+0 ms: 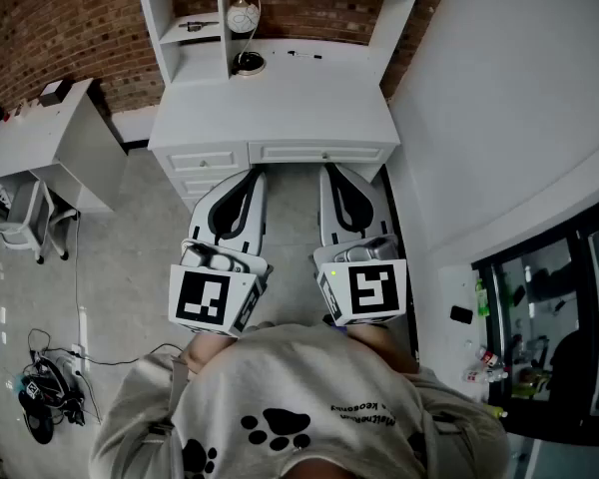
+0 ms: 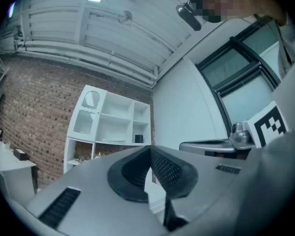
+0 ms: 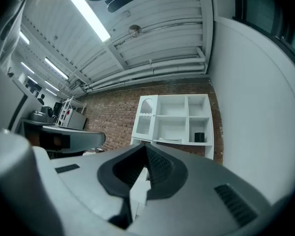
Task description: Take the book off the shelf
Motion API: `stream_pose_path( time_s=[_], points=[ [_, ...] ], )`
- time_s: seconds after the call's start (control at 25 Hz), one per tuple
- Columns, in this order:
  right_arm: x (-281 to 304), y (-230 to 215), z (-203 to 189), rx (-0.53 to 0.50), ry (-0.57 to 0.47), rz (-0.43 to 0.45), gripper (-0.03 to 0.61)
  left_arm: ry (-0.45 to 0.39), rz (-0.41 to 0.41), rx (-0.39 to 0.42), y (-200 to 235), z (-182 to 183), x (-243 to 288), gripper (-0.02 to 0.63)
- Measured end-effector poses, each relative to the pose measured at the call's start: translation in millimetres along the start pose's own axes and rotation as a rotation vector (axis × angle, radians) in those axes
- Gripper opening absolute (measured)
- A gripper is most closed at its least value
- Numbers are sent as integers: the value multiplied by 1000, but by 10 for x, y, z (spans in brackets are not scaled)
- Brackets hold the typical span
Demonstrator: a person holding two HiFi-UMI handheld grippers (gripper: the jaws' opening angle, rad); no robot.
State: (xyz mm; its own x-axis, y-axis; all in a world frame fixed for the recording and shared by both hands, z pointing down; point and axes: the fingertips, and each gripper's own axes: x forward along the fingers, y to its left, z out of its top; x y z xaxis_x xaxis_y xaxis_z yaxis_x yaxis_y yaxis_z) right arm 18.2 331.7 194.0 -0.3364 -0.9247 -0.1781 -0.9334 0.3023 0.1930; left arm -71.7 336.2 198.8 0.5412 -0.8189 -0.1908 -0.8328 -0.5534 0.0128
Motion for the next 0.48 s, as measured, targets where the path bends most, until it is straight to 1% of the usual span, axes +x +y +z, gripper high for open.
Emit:
stream_pose_path(
  time_s=[0.2, 0.32, 0.48],
  points=[
    [115, 94, 28, -17, -7, 0, 17, -13, -12, 6, 108, 12, 17, 6],
    [182, 154, 39, -22, -8, -5, 15, -19, -20, -12, 202, 9, 17, 6],
    [236, 259, -54, -11, 25, -11, 17, -4, -35, -31, 320, -82, -9, 6]
  ],
)
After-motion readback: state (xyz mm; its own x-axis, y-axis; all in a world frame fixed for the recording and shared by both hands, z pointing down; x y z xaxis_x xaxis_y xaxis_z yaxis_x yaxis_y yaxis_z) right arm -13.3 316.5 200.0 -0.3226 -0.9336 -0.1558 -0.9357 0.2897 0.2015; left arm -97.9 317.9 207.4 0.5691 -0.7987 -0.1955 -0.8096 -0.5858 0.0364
